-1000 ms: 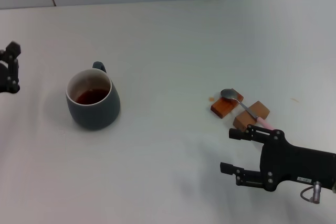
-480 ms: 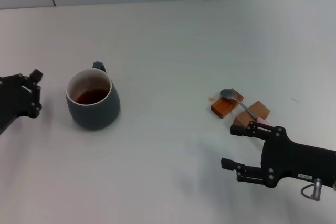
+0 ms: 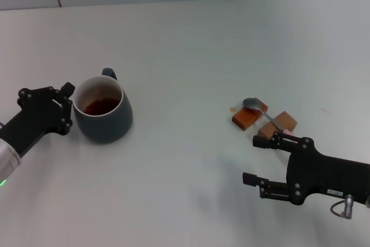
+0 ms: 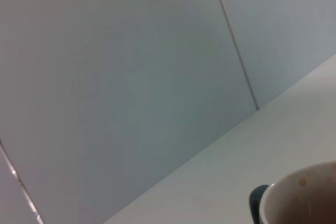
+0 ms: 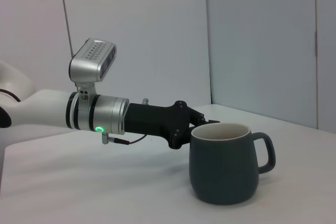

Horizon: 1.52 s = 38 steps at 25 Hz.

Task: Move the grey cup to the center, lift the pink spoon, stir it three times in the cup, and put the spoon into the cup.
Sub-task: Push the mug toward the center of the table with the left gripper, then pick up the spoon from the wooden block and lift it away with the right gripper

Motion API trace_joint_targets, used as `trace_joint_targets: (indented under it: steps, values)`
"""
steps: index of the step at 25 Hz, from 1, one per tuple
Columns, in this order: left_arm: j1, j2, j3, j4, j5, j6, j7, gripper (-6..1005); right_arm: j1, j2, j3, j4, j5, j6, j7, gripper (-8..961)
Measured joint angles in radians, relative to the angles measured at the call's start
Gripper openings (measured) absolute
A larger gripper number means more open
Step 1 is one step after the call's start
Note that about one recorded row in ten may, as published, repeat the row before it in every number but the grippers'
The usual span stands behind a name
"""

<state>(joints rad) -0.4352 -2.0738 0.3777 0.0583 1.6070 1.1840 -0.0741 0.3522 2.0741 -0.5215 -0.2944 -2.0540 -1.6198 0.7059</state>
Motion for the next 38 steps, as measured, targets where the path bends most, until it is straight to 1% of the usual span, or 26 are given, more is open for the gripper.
trace_joint_targets:
  steps: [2,14,17,32,38]
  values:
    - [-0.009,0.000,0.017,-0.020,0.000,0.000,0.000,5,0.001,0.000,0.000,0.000,0.000,0.001,0.000,776]
    - [-0.057,-0.004,0.048,-0.090,0.002,-0.001,0.001,7,0.001,0.000,0.000,0.000,0.000,0.001,0.000,776]
    - [-0.073,-0.005,0.060,-0.125,0.003,0.000,0.001,8,0.001,0.000,0.000,0.000,0.000,0.001,-0.003,777]
    - [-0.114,-0.006,0.058,-0.263,0.004,0.005,0.026,11,0.002,0.000,0.000,0.003,0.000,0.000,-0.006,777]
    - [-0.116,-0.006,0.057,-0.278,0.004,0.005,0.026,12,0.007,0.000,0.000,0.004,0.000,0.000,-0.006,778]
